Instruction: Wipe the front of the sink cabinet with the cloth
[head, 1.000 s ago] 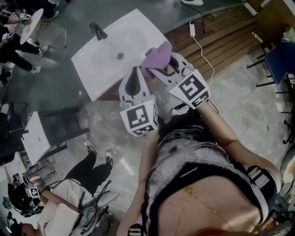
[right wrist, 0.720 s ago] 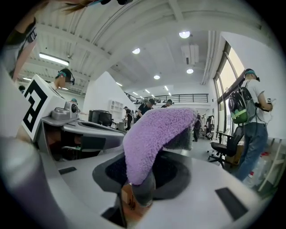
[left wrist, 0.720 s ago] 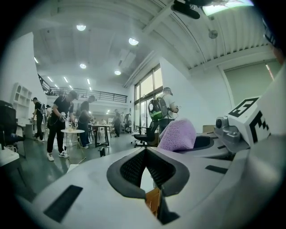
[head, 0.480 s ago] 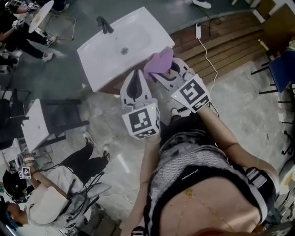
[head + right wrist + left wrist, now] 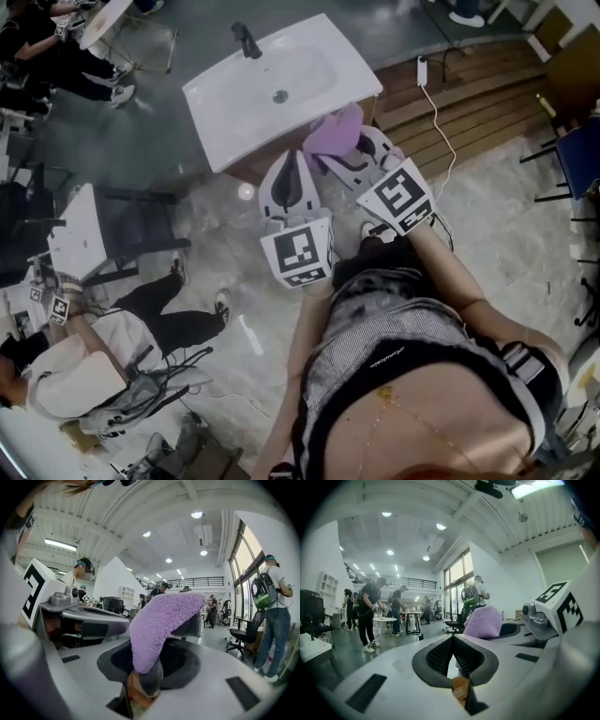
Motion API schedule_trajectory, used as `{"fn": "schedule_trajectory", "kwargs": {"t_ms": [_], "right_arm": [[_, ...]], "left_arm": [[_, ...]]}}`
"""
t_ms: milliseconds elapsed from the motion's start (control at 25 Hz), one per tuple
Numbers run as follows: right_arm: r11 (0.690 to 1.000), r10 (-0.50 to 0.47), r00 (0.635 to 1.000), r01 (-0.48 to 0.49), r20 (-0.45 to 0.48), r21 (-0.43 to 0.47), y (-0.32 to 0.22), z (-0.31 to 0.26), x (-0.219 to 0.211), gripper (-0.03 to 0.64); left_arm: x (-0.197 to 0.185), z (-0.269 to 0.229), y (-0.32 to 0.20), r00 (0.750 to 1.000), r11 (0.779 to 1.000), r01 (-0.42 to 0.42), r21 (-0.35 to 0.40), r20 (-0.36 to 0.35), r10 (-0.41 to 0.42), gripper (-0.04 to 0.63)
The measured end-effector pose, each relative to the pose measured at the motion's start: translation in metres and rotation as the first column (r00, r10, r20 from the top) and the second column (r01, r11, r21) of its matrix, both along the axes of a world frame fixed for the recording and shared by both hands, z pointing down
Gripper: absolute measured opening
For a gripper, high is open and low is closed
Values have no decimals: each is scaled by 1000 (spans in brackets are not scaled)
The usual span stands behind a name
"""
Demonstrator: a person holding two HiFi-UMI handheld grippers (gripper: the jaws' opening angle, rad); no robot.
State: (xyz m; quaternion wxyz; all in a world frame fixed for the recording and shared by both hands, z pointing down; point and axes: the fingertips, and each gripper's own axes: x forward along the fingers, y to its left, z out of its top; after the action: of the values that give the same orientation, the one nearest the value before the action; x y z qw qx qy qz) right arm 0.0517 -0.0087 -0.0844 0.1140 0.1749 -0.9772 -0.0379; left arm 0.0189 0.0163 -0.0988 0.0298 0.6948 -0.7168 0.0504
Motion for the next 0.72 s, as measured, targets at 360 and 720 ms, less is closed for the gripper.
{"fn": "schedule_trajectory", "kwargs": {"t_ms": [360,720], "right_arm": [[998,64,998,-63,-1,18,42,0,-25,167],[992,128,991,-128,27,0,79,8,-26,169]], "left_arm": [[-24,6,38,996,996,-85,5,-27,85,0],[-28,15,70,995,995,-97,7,-22,97,0]]}}
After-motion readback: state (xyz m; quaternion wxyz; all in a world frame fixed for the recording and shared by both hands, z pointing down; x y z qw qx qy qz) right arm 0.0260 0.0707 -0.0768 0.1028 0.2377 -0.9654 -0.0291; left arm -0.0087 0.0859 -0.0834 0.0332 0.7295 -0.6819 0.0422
